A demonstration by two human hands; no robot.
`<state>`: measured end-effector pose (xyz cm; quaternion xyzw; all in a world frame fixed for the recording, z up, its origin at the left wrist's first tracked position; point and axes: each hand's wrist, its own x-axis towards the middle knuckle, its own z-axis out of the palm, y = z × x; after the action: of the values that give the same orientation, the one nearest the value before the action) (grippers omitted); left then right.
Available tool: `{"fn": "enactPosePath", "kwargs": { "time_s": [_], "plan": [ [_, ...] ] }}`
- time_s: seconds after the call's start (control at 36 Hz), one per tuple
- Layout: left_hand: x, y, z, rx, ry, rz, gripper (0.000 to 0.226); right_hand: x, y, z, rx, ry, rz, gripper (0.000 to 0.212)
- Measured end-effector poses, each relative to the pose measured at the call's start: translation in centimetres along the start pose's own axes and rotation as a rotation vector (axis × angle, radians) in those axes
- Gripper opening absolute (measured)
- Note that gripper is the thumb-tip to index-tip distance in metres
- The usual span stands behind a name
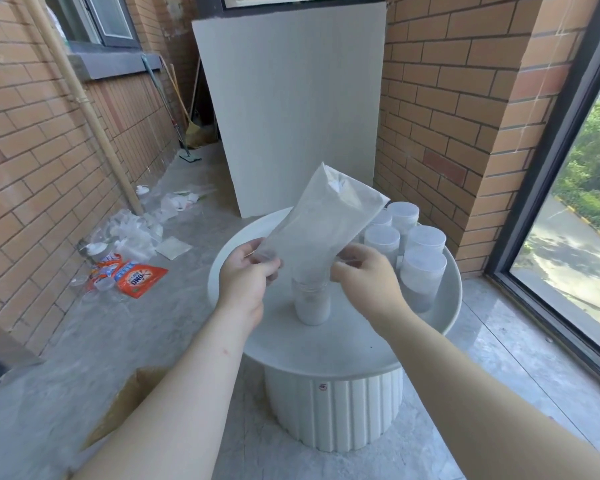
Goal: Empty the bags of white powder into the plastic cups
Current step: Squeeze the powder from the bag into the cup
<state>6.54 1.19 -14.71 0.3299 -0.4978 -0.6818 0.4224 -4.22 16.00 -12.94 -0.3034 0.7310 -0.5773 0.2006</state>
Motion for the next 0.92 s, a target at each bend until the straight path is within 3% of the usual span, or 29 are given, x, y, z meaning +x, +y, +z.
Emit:
{"fn": "enactPosePath", "kwargs": {
  "time_s": [0.06, 0.14, 0.25, 0.39, 0.61, 0.75, 0.92],
  "plan": [
    [0.0, 0.0, -0.1, -0.023, 0.006, -0.012, 0.046, -0.2, 0.4, 0.5, -0.122, -0.031, 0.003, 0.031],
    [0.0, 0.0, -0.2, -0.048, 0.006, -0.019, 0.047, -0.1, 0.9, 0.9, -0.203, -0.035, -0.039, 0.025],
    [0.0, 0.2, -0.5, -0.023, -0.004, -0.013, 0.043, 0.1, 1.0, 1.2, -0.212, -0.032, -0.104, 0.013],
    [-0.1, 0.4, -0.7, 0.045, -0.001, 0.008, 0.027, 0.4, 1.1, 1.5, -0.222, 0.031, -0.192, 0.009],
    [-0.7, 2.1, -2.5, 0.072, 0.042, 0.040, 0.022, 0.2, -0.1, 3.7, -0.263, 0.103, -0.367, 0.007],
    [-1.6, 4.0, -6.1, 0.010, 0.047, 0.018, 0.019, -1.0, -1.9, 7.0, -0.228, 0.069, -0.480, 0.007],
    [-3.2, 6.5, -12.8, 0.008, 0.164, 0.043, 0.020, -3.0, -3.2, 13.5, -0.147, -0.061, -0.519, 0.006]
  ]
}}
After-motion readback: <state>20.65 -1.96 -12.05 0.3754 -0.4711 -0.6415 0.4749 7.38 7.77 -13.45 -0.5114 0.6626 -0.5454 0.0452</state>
